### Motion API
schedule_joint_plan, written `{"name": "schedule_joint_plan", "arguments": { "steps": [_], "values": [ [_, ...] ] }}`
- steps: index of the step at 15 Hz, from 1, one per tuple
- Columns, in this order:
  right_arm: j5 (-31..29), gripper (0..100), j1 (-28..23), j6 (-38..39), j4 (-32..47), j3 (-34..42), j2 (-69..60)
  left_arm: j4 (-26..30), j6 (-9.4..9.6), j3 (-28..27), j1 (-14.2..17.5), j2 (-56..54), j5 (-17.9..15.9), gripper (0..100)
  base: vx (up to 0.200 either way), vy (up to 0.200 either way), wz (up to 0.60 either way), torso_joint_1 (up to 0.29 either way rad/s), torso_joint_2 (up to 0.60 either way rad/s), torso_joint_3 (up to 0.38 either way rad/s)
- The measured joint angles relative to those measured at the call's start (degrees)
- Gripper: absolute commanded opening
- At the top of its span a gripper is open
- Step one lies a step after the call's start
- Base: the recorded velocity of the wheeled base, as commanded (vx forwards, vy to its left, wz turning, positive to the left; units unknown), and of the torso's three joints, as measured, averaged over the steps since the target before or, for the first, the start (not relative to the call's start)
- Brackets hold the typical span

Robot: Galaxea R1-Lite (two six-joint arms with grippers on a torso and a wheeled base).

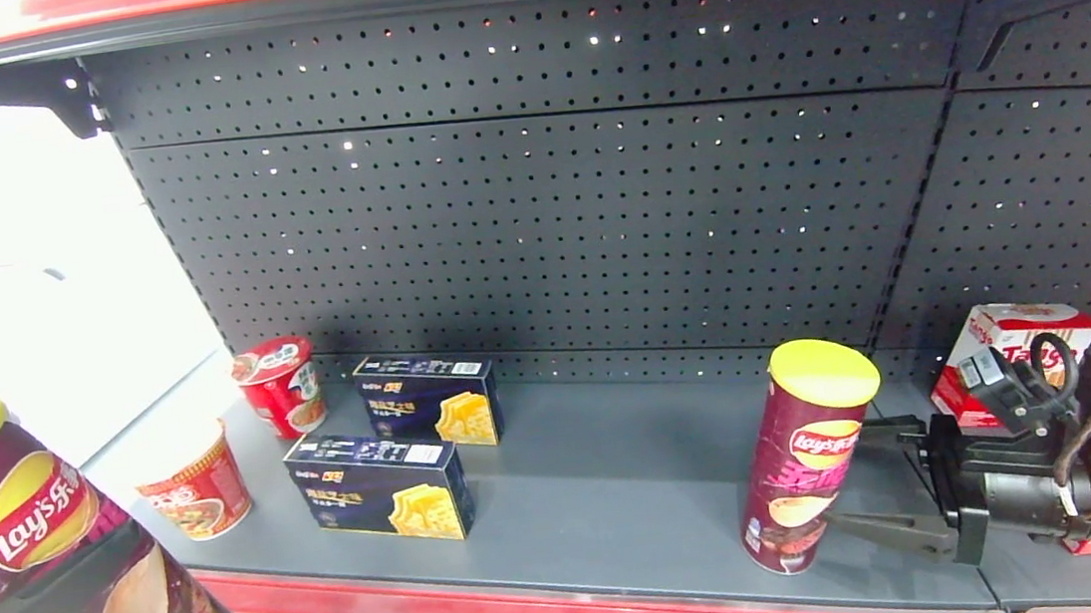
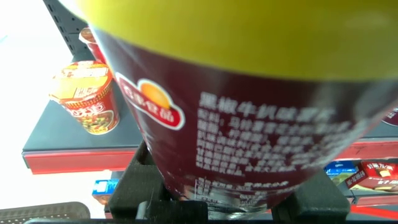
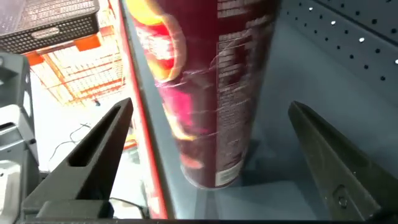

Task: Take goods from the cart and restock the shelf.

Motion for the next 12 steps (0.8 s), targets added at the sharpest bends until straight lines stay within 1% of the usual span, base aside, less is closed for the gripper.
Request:
{"name": "schedule_joint_plan", "arguments": {
  "steps": [5,8,12],
  "values": [
    [0.00,100,-0.78,0.01,0.22,2.06,-3.51,-0.01,-0.09,-0.15,0.00,-0.13,-0.02,0,0.000,0.000,0.00,0.000,0.00,0.000],
    [-0.02,100,-1.11,0.01,0.27,3.44,-5.62,0.00,-1.68,0.00,-0.02,-0.27,0.04,0,0.000,0.000,0.00,0.000,0.00,0.000],
    [-0.02,100,-2.71,0.01,0.33,5.95,-9.48,0.00,-1.95,0.22,-0.11,-0.73,0.09,0,0.000,0.000,0.00,0.000,0.00,0.000]
  ]
}}
